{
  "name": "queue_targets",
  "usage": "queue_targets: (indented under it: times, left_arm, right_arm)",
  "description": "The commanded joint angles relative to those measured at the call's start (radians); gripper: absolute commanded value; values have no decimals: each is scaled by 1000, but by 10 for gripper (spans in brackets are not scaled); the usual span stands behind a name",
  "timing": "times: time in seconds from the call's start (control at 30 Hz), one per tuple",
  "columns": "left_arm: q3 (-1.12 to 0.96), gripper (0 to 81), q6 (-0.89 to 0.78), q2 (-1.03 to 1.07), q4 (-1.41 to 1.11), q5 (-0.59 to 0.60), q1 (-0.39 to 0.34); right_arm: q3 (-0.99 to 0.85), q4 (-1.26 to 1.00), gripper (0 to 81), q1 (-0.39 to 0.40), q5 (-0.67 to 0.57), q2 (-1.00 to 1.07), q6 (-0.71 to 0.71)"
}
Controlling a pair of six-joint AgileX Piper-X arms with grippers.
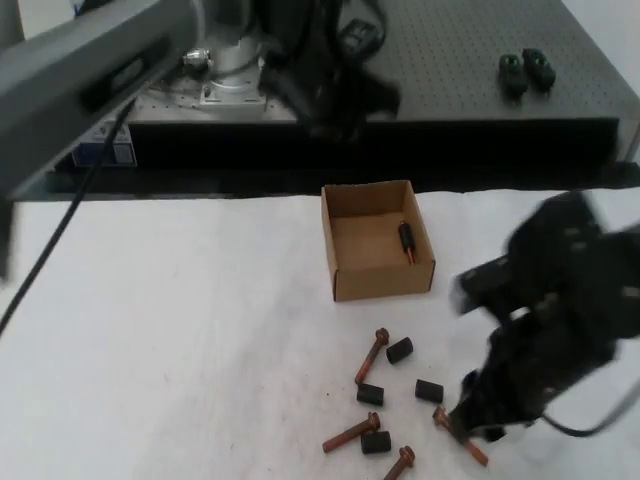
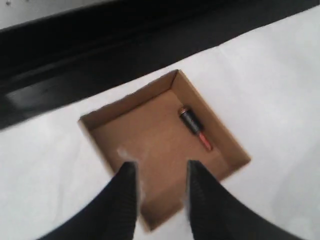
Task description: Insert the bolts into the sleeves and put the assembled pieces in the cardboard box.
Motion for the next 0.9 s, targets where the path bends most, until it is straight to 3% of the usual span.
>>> queue_targets:
  times: [0.0, 0.07, 0.27, 0.5, 0.57, 0.67, 0.87]
  left_arm:
    - [399, 240, 42, -224, -136, -50, 5]
    - [521, 240, 47, -292, -197, -33, 5]
    - [716, 249, 146, -377, -238, 25, 5]
    - [824, 386, 210, -371, -215, 210, -4]
    - [837, 398, 259, -371, -206, 212, -23]
    - [840, 398, 330, -371, -186, 212, -69]
    - [840, 398, 437, -340, -167, 165, -184]
  right_arm:
    - [1, 5, 385, -8, -19, -33, -18]
    - [-18, 1, 365, 7, 19, 14, -17]
    - [-33, -12, 184, 20, 48, 90, -32]
    - [-33, -67, 175, 22, 48, 97, -32]
    - [-33, -71, 143, 22, 48, 97, -32]
    - [-33, -62, 11, 9, 48, 97, -32]
    - [-1, -19, 21, -44, -68, -2, 3]
